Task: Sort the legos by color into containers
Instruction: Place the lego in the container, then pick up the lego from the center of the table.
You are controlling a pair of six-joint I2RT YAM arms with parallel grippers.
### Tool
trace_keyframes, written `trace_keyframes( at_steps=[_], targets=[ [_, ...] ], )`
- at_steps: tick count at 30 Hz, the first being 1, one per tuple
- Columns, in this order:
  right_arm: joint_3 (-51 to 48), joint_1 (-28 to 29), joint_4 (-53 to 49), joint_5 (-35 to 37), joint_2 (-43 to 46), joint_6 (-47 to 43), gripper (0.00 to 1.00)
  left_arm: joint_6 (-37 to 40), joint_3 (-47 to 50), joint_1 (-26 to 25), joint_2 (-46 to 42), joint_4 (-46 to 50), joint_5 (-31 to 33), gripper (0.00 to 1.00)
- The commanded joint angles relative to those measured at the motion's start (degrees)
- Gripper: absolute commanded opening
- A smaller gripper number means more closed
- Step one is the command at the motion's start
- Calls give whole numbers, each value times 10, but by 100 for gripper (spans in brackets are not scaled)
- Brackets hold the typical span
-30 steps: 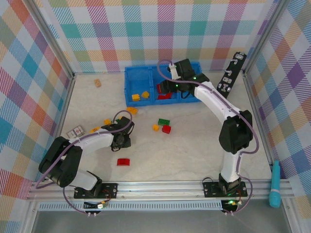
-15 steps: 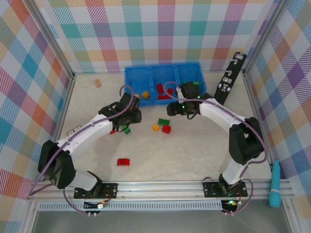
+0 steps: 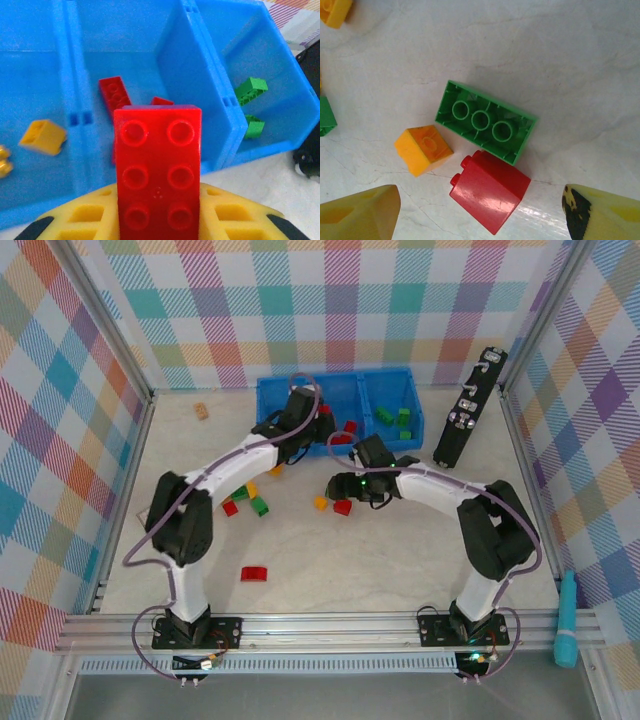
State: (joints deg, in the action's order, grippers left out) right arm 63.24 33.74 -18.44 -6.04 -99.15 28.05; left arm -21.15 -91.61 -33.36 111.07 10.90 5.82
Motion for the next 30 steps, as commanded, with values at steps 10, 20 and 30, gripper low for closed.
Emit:
trace_keyframes(
  at_steps=[10, 20, 30],
  targets=[
    [-24, 10, 49, 8, -32, 49, 86, -11, -116, -3, 122, -67, -22, 50],
    [6, 20, 35, 10, -76, 53, 84, 50, -122, -2, 64, -36, -12, 61],
    [11, 26, 2, 35, -90, 43, 66, 100, -18, 14, -85, -20, 25, 64]
  ],
)
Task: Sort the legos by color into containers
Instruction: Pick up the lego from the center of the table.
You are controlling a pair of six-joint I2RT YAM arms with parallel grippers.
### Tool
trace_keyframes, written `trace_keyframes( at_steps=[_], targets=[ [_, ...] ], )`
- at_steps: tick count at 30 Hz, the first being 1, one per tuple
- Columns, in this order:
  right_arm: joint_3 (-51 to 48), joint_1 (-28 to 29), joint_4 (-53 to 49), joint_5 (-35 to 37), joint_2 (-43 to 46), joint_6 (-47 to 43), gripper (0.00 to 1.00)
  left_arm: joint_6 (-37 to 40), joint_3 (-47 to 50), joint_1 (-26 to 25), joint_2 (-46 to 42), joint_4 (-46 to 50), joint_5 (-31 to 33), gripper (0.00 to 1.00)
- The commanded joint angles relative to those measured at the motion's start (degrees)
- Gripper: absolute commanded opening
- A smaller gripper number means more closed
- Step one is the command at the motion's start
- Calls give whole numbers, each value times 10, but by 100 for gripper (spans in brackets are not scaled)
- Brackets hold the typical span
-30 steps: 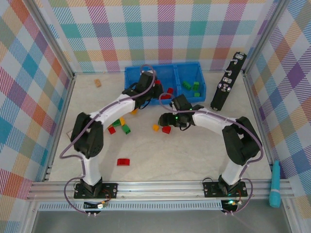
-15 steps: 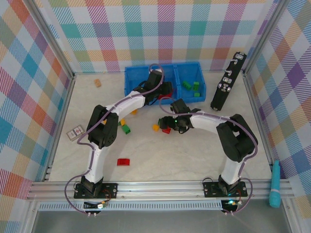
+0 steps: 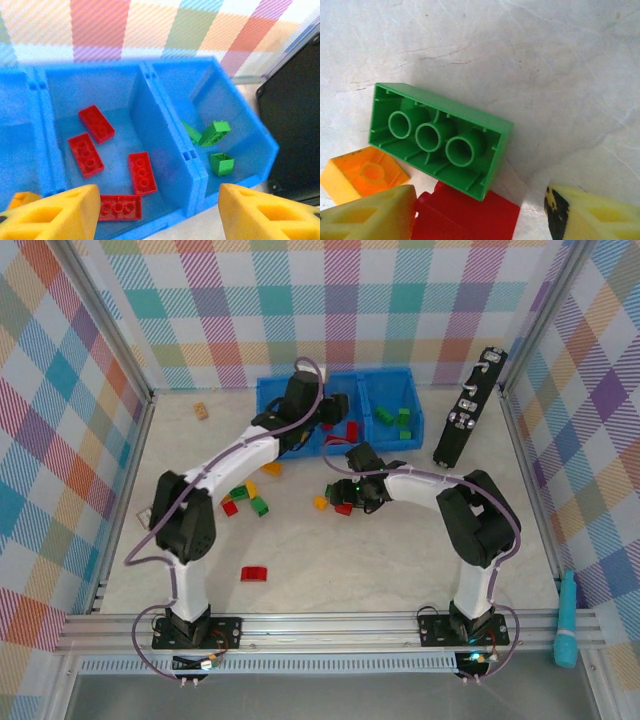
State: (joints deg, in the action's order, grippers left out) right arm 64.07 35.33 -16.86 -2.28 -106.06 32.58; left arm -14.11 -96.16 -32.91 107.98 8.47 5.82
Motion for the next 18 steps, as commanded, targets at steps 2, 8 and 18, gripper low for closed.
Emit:
trace_keyframes(
  at_steps=[2, 8, 18],
  targets=[
    [-2, 11, -20, 1, -18, -6, 61, 35, 62, 17, -90, 5, 36, 65],
    [-11, 12, -44, 19, -17, -21, 48, 33, 157, 43, -179, 11, 62, 66],
    [-3, 10, -108, 42, 34, -54, 39, 40, 253, 61, -267, 50, 93, 67]
  ],
)
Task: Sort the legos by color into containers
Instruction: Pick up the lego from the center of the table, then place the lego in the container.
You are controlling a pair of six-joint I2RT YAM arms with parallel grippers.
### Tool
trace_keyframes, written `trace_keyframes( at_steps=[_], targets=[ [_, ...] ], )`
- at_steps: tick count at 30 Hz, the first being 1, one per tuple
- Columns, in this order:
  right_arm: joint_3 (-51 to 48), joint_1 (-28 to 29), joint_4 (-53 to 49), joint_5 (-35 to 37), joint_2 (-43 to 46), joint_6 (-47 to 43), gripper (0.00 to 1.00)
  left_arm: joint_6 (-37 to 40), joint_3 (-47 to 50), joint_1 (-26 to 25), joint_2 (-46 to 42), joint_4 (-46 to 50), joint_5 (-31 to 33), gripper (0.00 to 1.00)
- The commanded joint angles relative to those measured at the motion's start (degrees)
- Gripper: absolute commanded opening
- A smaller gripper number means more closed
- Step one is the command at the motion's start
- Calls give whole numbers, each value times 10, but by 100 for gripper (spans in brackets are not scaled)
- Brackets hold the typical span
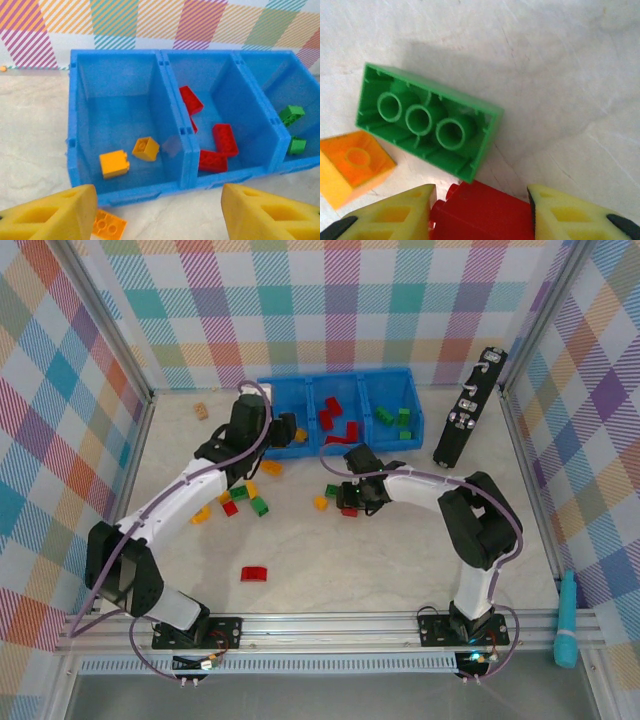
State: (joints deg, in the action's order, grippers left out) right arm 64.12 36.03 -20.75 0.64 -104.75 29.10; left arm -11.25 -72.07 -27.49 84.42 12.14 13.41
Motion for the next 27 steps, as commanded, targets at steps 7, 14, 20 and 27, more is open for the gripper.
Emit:
trace_keyframes(
  at_steps=[7, 14, 20, 27],
  targets=[
    [62, -6, -137, 33, 83, -56, 39, 22, 37, 14, -56, 33, 20, 67],
    [204, -38, -144, 81, 60, -144, 40, 21, 81, 29, -112, 90, 21, 68],
    [331, -71, -91, 72, -39, -191, 40, 28, 112, 34, -180, 161, 13, 69],
    [466, -82, -59, 54, -171, -222, 40, -28, 175, 30, -245, 200, -81, 68]
  ],
)
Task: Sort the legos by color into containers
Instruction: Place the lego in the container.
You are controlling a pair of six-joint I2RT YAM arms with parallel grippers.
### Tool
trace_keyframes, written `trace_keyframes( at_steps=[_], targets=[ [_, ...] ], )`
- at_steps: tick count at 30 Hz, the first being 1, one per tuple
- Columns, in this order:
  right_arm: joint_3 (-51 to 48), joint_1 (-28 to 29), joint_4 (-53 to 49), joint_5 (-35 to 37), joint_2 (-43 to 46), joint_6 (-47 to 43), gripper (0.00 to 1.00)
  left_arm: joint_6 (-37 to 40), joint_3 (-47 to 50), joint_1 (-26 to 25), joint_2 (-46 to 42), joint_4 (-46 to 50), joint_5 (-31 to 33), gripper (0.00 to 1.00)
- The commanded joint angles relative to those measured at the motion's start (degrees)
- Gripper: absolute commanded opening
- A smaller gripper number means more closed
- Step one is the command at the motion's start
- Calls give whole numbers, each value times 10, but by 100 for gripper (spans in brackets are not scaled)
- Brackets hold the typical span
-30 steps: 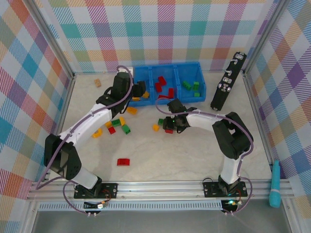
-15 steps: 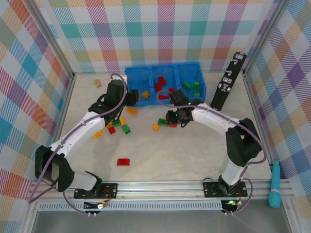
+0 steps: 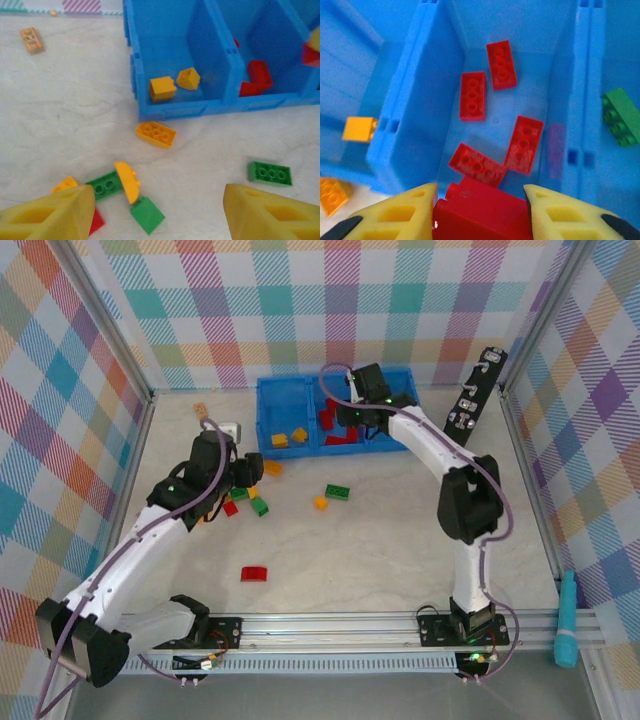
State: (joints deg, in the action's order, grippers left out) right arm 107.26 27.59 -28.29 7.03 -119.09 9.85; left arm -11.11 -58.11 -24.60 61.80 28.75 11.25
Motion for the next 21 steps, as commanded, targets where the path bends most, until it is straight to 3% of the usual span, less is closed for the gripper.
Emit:
trace_keyframes(
  at_steps=[1, 10, 15, 21],
  targets=[
    [48, 1, 21, -11, -42, -31, 40, -45, 54, -2, -32, 29, -68, 68],
    [145, -10, 23, -9, -138, -28, 40, -148, 147, -35, -67, -6, -100, 69],
    [160, -12, 18, -22, -160, -9, 48, -227, 143, -75, 20, -31, -86, 69],
    [109, -14, 50, -26, -141, 7, 53, -317, 125, -113, 119, -122, -104, 69]
  ],
)
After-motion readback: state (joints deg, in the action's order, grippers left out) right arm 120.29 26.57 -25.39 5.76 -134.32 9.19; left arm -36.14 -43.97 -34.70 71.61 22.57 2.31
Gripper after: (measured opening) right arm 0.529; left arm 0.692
